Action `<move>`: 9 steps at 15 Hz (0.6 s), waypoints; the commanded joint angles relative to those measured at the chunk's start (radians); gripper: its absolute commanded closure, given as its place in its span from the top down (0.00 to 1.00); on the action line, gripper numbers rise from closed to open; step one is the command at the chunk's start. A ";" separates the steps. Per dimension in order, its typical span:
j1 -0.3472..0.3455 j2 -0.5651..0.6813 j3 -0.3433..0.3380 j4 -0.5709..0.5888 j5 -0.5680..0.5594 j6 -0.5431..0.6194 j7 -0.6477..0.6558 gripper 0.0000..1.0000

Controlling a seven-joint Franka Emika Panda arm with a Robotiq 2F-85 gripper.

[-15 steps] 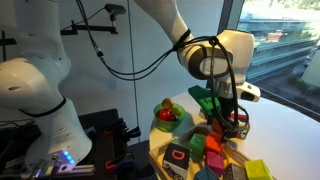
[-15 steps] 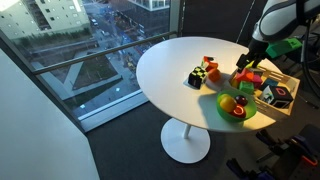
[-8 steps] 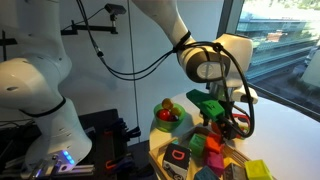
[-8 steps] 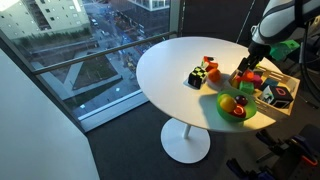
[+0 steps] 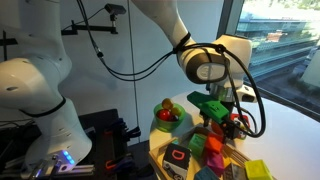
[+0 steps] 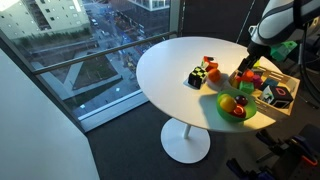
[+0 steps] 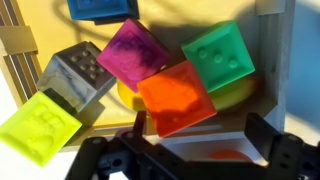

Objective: Turn the box to the right, then put the orange block on the table

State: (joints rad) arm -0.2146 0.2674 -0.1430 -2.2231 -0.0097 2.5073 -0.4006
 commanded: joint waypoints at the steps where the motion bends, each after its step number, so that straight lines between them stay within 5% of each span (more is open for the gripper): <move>1: -0.016 0.008 0.007 0.001 -0.014 0.030 -0.020 1.00; 7: -0.018 0.033 0.007 0.001 -0.019 0.047 -0.010 1.00; 8: -0.018 0.036 0.006 0.002 -0.020 0.048 -0.006 0.75; 9: -0.018 0.038 0.005 0.003 -0.021 0.048 -0.003 0.73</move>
State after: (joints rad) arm -0.2180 0.2998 -0.1431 -2.2234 -0.0101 2.5403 -0.4008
